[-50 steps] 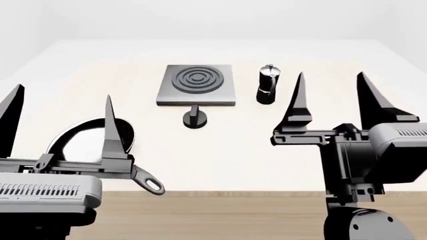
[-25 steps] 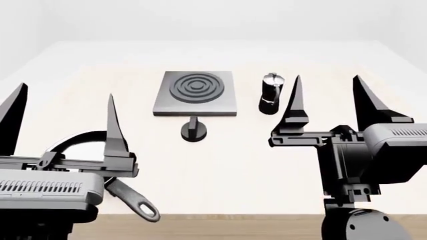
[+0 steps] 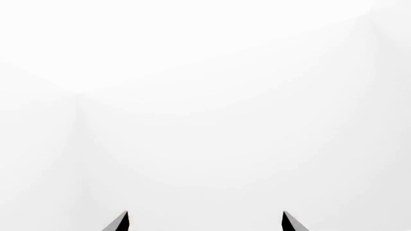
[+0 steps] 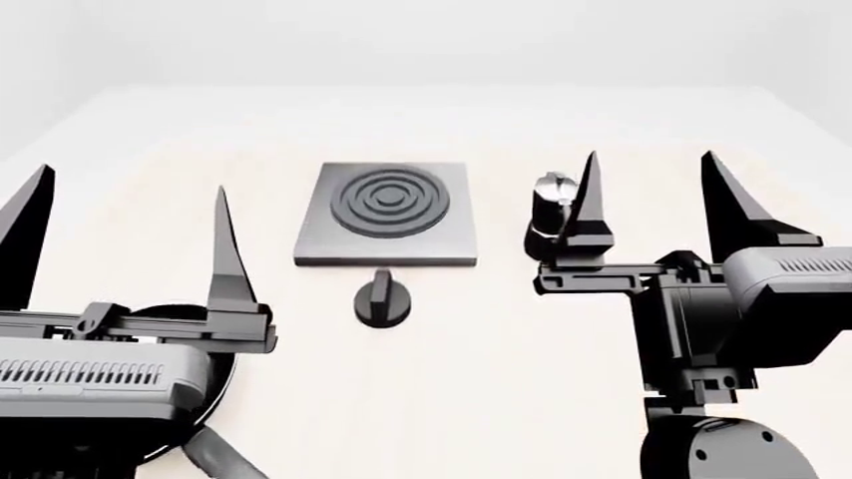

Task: Turn on the stove and put the moka pot on it.

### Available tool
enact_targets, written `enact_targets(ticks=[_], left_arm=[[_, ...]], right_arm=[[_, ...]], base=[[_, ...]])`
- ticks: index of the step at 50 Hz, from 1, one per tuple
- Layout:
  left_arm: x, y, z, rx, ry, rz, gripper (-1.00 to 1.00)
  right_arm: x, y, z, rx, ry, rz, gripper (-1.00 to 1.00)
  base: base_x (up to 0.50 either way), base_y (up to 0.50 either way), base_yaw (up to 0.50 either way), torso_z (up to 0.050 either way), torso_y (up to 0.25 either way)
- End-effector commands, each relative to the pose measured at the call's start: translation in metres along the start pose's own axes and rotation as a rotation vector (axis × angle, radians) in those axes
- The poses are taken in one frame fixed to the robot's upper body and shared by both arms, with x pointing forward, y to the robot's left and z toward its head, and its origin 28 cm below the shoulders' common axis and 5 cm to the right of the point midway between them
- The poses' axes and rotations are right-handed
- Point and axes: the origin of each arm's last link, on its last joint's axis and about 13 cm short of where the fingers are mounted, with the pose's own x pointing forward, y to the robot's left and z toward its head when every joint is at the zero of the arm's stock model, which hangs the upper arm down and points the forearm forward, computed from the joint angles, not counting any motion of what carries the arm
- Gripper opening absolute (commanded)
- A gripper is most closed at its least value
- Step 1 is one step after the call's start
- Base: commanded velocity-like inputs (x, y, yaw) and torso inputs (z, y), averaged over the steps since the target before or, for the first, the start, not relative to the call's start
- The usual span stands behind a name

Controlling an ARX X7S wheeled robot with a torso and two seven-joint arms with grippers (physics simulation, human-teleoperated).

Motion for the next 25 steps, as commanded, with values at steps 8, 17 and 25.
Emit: enact_targets(ticks=[8, 17, 25], left_arm=[[-0.0014, -0.0012, -0.0017, -0.007, 0.004, 0.001, 1.00], [-0.0003, -0.0003, 0.0000, -0.007, 0.006, 0.001, 1.00], [-0.0013, 0.0010, 0.0010, -0.005, 0.012, 0.004, 1.00]], right_arm=[[-0.0004, 0.0005, -0.0004, 0.001, 0.002, 0.006, 1.00], [0.0005, 0.0009, 0.0000, -0.001, 0.003, 0.006, 1.00], [-0.0007, 0.0016, 0.0008, -0.001, 0.004, 0.010, 1.00]], base=[[0.30, 0.00, 0.00, 0.000, 0.000], [0.29, 0.00, 0.00, 0.000, 0.000], [0.29, 0.00, 0.00, 0.000, 0.002]])
